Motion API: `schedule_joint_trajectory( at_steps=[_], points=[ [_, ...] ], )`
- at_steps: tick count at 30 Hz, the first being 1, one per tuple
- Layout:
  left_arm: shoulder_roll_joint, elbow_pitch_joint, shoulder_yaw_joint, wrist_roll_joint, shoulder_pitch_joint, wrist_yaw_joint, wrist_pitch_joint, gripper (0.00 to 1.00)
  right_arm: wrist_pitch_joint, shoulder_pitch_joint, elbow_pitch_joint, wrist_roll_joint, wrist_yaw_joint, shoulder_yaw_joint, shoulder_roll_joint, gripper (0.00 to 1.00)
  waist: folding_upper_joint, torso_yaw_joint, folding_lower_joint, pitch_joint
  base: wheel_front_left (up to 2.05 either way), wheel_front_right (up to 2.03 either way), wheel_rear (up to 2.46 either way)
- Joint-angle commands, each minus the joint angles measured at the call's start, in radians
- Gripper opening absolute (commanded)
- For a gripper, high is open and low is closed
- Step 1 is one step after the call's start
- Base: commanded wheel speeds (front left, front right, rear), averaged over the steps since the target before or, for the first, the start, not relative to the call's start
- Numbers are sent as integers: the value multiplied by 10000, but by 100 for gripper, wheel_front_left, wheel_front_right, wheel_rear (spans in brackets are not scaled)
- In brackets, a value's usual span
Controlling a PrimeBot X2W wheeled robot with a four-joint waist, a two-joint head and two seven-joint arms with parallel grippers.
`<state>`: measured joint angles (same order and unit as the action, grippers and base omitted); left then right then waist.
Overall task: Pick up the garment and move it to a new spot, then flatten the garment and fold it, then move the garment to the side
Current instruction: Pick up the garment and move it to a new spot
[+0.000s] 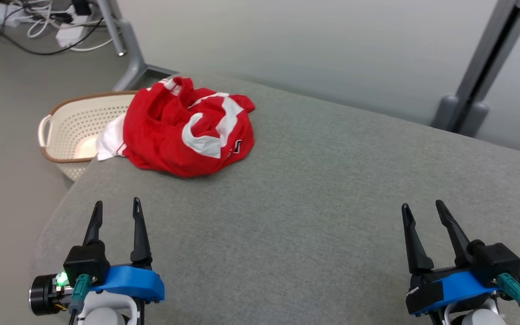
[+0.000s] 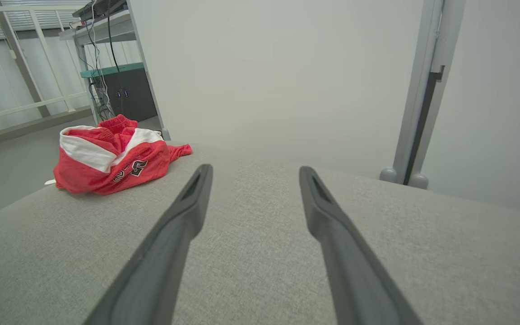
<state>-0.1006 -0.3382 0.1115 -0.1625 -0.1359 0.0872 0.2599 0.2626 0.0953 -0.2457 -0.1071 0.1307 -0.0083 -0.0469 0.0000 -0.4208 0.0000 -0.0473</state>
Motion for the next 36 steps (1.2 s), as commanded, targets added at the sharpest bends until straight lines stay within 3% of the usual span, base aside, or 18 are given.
schedule_joint_trajectory(
  at_steps=[1,9,18,26,36],
  points=[
    [-54,40,-12,-30,-115,20,25,100,35,104,-14,29,1,-20,-61,100,0,-290,0,-204,0,0,0],
    [-65,57,-68,-138,-1,141,43,100,35,128,-74,77,1,21,-61,100,0,-524,0,-253,0,0,0],
    [-235,304,-346,-387,-348,119,50,100,37,233,-40,232,1,90,-61,100,0,-149,0,-491,0,0,0],
    [-814,437,-802,-691,-2045,-88,-25,100,-48,700,360,676,1,66,-61,100,0,746,0,-1445,0,0,0],
    [-2131,-54,-1737,-1253,-4519,-336,-624,100,-317,1327,1435,1098,1,-6,-54,100,0,2288,0,-3044,0,0,0]
  ],
)
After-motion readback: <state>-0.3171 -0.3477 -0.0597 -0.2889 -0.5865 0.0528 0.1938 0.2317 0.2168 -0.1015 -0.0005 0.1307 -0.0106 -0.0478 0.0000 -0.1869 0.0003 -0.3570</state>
